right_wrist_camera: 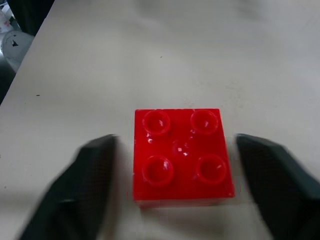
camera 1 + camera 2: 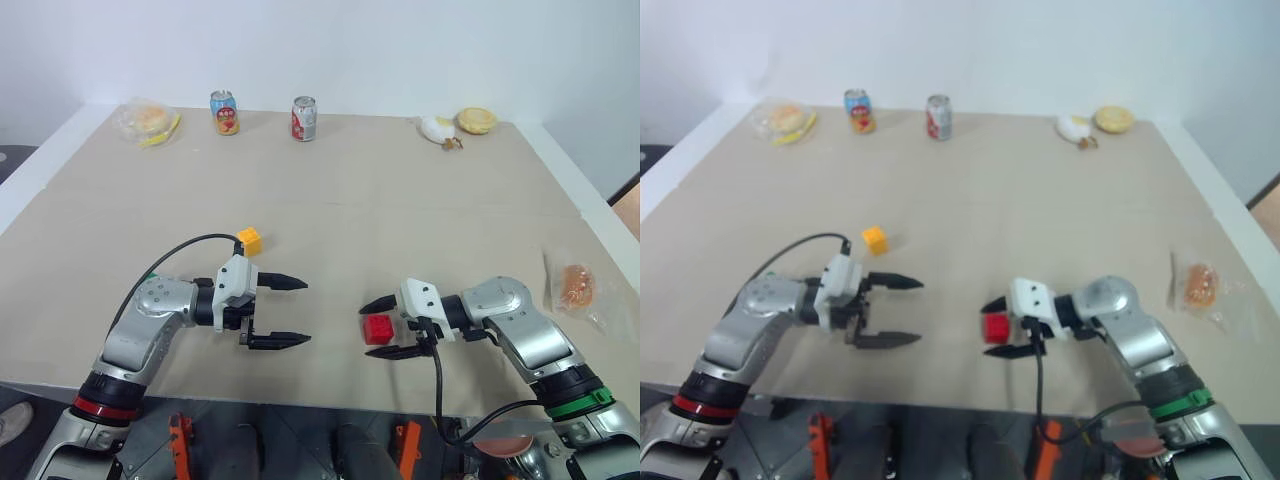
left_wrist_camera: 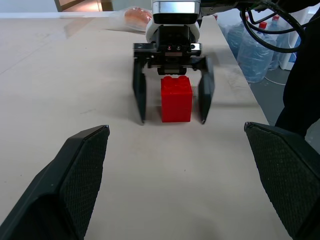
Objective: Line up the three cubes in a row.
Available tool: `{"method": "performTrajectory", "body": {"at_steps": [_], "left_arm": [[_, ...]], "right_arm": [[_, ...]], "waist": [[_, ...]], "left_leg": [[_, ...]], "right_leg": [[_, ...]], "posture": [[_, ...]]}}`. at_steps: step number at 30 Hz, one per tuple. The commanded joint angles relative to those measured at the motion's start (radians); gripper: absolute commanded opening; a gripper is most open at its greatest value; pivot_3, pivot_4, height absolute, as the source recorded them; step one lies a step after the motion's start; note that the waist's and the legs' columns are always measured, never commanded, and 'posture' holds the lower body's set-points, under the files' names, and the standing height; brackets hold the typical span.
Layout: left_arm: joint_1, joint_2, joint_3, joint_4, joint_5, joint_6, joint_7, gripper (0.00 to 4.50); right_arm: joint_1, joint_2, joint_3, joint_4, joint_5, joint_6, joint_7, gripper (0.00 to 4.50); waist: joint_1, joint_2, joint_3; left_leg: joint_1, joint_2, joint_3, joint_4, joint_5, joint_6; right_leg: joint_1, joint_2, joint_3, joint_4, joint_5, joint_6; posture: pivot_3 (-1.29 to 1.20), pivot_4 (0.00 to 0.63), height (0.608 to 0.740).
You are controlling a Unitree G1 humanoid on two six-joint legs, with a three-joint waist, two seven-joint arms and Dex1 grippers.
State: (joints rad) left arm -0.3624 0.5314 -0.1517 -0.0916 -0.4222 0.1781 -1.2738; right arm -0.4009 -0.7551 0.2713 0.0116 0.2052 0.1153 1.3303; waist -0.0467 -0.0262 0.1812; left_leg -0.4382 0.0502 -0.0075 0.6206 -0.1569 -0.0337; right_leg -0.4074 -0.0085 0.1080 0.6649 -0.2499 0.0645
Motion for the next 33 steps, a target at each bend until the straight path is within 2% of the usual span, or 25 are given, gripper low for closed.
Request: {"method": "performTrajectory", "body": {"at_steps": [1,5,8,10,14,17,23,33], "left_arm": [[0.007,0.009,0.022,-0.05,-0.015,0.007,0.025,4.5],[0.023,0.016,0.104,-0.131,-0.06,0.087,0.139,4.5],[0.038,0.028,0.245,-0.221,-0.122,0.193,0.305,4.5],[0.065,0.041,0.333,-0.264,-0.141,0.241,0.396,4.5],[0.217,0.083,0.538,-0.332,-0.188,0.321,0.508,4.5],[0.366,0.129,0.651,-0.337,-0.179,0.313,0.494,4.5],[0.489,0.188,0.687,-0.227,-0.118,0.223,0.427,4.5],[0.403,0.197,0.614,-0.042,-0.061,0.147,0.416,4.5]], "right_arm": [[0.008,-0.024,-0.031,-0.08,0.042,0.037,0.024,4.43],[-0.013,-0.045,-0.101,-0.198,0.178,0.176,0.035,4.43],[-0.08,-0.024,-0.189,-0.291,0.36,0.356,-0.02,4.43],[-0.127,0.008,-0.218,-0.317,0.423,0.428,-0.077,4.43],[-0.228,0.132,-0.162,-0.291,0.372,0.446,-0.206,4.43],[-0.272,0.234,-0.102,-0.244,0.329,0.431,-0.258,4.43],[-0.285,0.338,-0.027,-0.167,0.262,0.366,-0.265,4.43],[-0.289,0.387,-0.018,-0.169,0.238,0.371,-0.286,4.43]], "waist": [[0.0,0.0,0.0],[-0.001,0.0,0.0],[-0.002,-0.001,0.001],[-0.004,-0.001,0.001],[-0.011,-0.002,0.0],[-0.024,-0.004,0.0],[-0.007,-0.004,0.001],[-0.001,-0.004,0.001]], "left_leg": [[0.0,0.0,0.0,0.0,0.0,0.0],[0.0,0.0,0.0,0.0,0.0,0.0],[0.0,0.001,0.0,0.001,0.0,0.0],[0.001,0.003,0.0,0.001,0.0,0.0],[0.004,0.005,0.0,0.0,0.0,0.0],[0.003,0.006,0.002,-0.001,-0.001,-0.001],[0.0,0.006,0.002,-0.001,-0.001,-0.002],[0.0,0.01,0.004,-0.003,-0.001,-0.003]], "right_leg": [[0.0,0.0,0.0,0.0,0.0,0.0],[0.0,0.0,0.0,0.0,0.0,0.0],[0.0,0.001,0.0,0.001,0.001,0.0],[0.0,0.002,0.0,0.001,0.002,-0.001],[0.0,0.003,-0.001,0.001,0.002,-0.003],[-0.002,0.004,-0.001,0.001,0.001,-0.005],[-0.003,0.001,-0.004,0.001,-0.001,-0.006],[-0.007,0.002,-0.007,0.001,0.001,-0.011]], "posture": [[0.0,0.15,0.733],[0.0,0.15,0.733],[0.0,0.15,0.733],[0.0,0.15,0.733],[0.0,0.15,0.733],[0.0,0.15,0.733],[0.0,0.15,0.733],[0.0,0.15,0.733]]}}
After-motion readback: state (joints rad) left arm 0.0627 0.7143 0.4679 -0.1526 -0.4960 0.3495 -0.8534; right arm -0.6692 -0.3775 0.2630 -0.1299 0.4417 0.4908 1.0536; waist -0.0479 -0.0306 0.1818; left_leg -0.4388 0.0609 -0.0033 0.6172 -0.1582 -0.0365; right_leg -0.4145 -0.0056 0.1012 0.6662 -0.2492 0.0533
